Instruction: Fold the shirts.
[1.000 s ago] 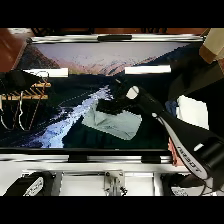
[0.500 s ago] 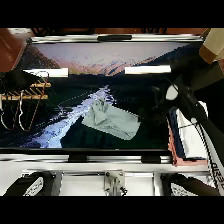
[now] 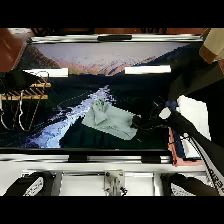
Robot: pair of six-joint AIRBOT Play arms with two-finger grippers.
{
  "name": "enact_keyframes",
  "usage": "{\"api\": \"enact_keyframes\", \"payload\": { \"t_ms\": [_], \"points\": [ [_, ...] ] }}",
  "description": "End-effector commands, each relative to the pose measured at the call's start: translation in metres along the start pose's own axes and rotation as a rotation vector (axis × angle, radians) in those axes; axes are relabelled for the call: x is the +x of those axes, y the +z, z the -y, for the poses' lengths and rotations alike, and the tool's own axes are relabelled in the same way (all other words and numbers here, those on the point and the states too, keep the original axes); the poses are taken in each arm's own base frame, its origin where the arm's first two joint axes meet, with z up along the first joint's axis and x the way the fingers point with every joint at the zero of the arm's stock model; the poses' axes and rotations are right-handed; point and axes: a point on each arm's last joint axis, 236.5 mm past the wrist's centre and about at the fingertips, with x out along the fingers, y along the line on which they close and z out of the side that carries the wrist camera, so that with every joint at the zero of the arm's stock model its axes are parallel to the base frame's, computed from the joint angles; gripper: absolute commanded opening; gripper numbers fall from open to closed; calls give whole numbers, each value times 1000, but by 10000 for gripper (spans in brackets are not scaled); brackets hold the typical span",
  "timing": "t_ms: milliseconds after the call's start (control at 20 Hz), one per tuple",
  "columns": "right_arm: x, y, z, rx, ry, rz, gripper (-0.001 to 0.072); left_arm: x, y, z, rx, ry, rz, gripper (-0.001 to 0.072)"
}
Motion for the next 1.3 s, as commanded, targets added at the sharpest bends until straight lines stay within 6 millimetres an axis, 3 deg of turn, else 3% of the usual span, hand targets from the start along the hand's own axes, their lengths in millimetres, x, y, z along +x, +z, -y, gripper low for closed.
{"api": "enact_keyframes", "payload": {
  "t_ms": [0,100,150,300,400,550,750,1050,1250],
  "points": [
    [15,0,-12,15,53,9,59,0,0,0,0,0,0,36],
    [-3,15,-29,-104,96,64,65,0,0,0,1,0,0,36],
    [-24,29,-44,-178,125,113,65,0,0,0,1,0,0,36],
    [-116,63,-81,-306,182,230,64,0,0,0,1,0,1,36],
    [-173,73,-88,-338,174,259,65,0,0,0,1,0,1,36],
    [-236,85,-81,-358,122,305,65,0,0,0,1,0,1,36],
    [-300,125,-58,-305,65,500,65,0,0,0,1,0,1,36],
    [-353,179,-6,-165,26,727,65,0,0,0,1,0,0,36],
    [-381,208,3,-137,25,884,64,0,0,2,-2,-8,2,36]
  ]
}}
